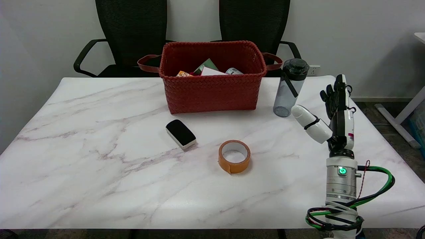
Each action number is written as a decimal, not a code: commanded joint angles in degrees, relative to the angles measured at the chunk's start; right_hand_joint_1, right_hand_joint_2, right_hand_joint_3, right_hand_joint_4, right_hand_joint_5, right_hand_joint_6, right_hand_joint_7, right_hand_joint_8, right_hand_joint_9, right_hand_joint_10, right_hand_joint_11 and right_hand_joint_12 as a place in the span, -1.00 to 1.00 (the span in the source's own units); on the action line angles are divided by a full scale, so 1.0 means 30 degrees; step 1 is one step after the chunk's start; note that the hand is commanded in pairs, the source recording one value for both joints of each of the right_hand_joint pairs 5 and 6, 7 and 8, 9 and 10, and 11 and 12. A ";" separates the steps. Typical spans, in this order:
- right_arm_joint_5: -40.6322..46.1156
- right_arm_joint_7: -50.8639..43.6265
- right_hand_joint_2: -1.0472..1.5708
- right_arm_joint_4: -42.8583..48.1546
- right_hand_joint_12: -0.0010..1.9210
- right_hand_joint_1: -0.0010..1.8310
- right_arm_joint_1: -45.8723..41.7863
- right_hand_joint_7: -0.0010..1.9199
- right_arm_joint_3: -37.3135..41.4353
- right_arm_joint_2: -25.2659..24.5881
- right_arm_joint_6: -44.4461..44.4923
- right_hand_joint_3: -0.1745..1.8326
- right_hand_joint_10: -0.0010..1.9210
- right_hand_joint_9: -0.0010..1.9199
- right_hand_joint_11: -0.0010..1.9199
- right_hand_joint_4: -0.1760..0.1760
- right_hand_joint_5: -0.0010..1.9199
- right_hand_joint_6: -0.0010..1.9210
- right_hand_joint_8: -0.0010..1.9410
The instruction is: Pick up the black water bottle.
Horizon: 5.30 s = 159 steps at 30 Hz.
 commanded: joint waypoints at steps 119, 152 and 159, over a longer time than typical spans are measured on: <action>0.2094 0.5752 0.13 -1.3541 -0.90 0.22 1.1275 -1.00 0.0988 0.0537 -1.3436 -1.00 -1.00 -1.00 -0.90 0.00 -1.00 -1.00 -1.00; 0.2546 0.7048 0.15 -1.5453 -0.89 0.18 1.2723 -1.00 0.1191 -0.0609 -1.3969 -1.00 -1.00 -1.00 -0.89 0.00 -1.00 -1.00 -1.00; 0.3319 0.7057 0.18 -1.5704 -0.89 0.15 1.3061 -1.00 0.1191 -0.1008 -1.3862 -1.00 -1.00 -1.00 -0.89 0.00 -1.00 -1.00 -1.00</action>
